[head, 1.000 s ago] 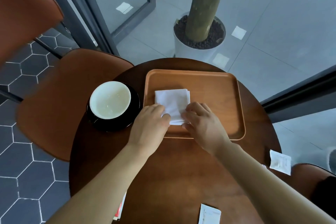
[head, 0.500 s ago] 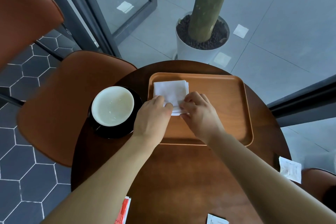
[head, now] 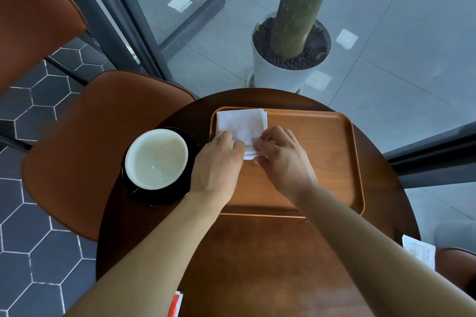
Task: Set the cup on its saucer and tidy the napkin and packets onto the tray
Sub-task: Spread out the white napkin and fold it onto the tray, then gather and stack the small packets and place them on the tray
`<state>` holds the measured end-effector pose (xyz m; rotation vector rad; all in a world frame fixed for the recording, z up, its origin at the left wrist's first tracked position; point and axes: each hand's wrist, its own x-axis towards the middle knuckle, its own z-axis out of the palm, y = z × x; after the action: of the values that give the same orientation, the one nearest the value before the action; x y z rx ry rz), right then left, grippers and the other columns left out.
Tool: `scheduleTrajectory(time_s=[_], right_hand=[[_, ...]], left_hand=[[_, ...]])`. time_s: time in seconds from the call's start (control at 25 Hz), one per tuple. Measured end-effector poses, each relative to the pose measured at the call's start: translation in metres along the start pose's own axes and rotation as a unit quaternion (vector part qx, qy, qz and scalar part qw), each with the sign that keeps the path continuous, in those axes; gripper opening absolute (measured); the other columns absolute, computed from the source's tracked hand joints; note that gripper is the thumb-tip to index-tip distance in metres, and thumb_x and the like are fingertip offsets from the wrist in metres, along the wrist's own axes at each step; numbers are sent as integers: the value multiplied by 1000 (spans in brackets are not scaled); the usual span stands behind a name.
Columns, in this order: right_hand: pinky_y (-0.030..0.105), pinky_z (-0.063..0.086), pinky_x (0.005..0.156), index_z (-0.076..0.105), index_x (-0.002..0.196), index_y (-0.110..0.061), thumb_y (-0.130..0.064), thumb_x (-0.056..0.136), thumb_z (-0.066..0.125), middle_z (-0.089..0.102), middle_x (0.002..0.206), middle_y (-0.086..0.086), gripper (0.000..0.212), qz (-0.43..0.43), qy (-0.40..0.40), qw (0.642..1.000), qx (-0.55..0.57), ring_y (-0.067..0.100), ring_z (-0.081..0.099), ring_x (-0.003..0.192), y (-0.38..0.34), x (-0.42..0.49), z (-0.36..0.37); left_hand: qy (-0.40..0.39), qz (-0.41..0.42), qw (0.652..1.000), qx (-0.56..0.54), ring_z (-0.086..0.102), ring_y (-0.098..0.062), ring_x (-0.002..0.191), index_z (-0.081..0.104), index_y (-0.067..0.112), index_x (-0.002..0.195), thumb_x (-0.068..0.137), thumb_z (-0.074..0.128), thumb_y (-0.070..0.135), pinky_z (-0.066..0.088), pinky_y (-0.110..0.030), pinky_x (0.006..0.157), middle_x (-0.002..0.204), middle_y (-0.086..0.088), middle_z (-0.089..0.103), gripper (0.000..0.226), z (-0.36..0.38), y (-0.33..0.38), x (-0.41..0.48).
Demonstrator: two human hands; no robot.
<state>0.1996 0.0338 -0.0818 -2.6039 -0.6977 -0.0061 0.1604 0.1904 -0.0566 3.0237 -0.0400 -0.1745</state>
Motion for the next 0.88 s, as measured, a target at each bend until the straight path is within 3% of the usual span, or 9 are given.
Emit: scheduleTrajectory(time_s=[0.4,0.88], right_hand=[[37,54,81,72,103,-10,-11,82,76,59,113,9,22,1,-18,1000,-7,30,55,95,-1,-1,-2],[38,52,88,64,126,-18,-20,85,74,59,122,3,42,-1,-17,1000,-5,28,54,104,-13,-59,-34]], left_hand=[[12,9,1000,-14,57,-31,114,64,9,114,86,68,15,54,-38,84,117,-14,58,29,3,2,-3],[41,-16,999,-3,63,-28,97,68,10,105,82,70,21,57,-41,78,108,-11,63,26,-17,11,-77]])
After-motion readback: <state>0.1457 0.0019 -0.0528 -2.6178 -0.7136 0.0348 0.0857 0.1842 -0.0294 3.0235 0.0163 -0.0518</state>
